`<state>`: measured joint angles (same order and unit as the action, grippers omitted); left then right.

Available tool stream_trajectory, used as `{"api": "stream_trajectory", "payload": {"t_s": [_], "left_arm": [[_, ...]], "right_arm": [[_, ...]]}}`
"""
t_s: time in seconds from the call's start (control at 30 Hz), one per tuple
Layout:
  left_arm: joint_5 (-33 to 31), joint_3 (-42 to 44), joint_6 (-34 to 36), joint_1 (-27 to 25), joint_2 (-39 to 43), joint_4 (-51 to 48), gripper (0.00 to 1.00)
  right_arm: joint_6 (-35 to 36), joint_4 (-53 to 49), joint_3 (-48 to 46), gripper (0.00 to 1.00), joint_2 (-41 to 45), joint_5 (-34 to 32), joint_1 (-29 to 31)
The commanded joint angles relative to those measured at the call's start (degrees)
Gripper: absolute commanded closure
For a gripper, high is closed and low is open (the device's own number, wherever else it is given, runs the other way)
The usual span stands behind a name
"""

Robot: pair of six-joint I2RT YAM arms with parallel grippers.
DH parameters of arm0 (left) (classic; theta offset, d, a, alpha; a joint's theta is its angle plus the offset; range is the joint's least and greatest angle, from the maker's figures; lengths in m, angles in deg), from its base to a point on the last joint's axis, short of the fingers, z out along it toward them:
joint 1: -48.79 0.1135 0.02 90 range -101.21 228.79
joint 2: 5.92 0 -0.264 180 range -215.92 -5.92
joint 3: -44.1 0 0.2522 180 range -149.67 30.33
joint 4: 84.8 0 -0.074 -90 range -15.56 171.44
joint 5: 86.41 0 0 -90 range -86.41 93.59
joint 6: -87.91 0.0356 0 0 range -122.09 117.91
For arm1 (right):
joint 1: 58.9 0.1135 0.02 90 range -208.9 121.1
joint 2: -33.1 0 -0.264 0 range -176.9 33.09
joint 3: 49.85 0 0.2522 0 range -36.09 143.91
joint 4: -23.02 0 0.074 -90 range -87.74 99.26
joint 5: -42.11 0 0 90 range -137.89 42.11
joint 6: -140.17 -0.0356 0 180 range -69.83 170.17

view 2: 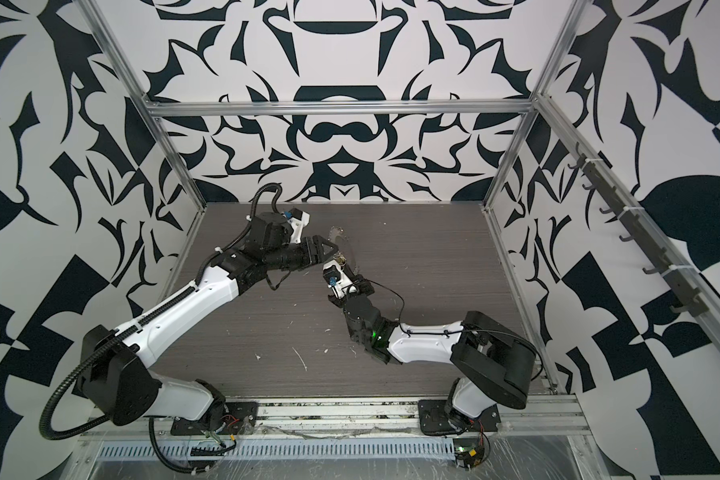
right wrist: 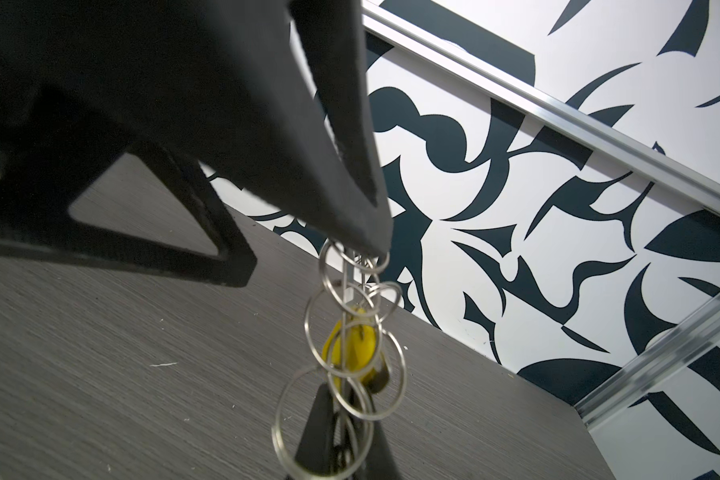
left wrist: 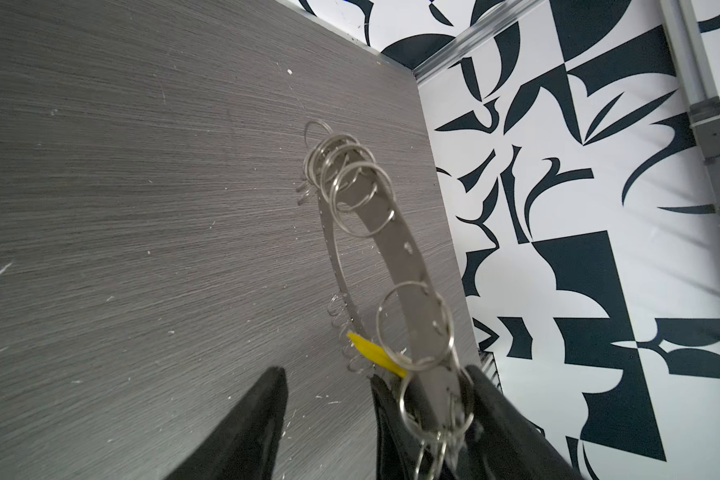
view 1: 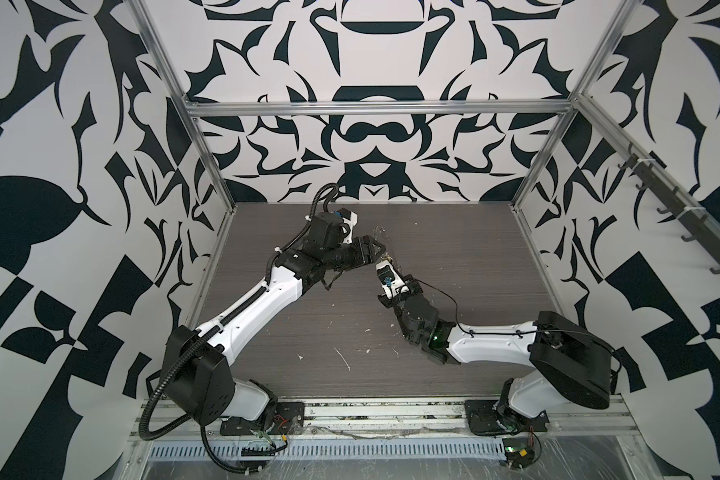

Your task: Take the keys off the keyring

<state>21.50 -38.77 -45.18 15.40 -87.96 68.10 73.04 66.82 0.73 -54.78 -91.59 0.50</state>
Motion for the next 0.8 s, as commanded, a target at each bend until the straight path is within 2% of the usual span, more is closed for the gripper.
{"api": "stream_trajectory", "payload": {"t_s": [0.0,0.27,0.4,0.63,0.77], "left_arm": [[1.09,-0.85,-1.53,0.25,-0.62,2.26,0.33],[1.44,-2.19,-2.35,-0.01,-2.03,2.75,0.43],[1.36,-0.85,-3.04,-0.17,-1.90,4.16,0.42],[2.30,-0.33,-2.58,-0.28,-1.63,4.61,0.48],[2.89,-0.49,-2.26,0.29,-1.78,4.05,0.62]], "right_arm": [[1.78,6.69,2.91,1.00,0.43,1.94,0.94],[2.01,7.13,2.21,1.00,0.39,5.83,1.25],[3.76,4.18,3.14,1.00,0.57,8.34,1.49],[16.76,10.81,4.83,1.00,-4.06,3.40,3.18],[21.59,16.17,5.88,1.00,-6.27,1.13,3.70]]}}
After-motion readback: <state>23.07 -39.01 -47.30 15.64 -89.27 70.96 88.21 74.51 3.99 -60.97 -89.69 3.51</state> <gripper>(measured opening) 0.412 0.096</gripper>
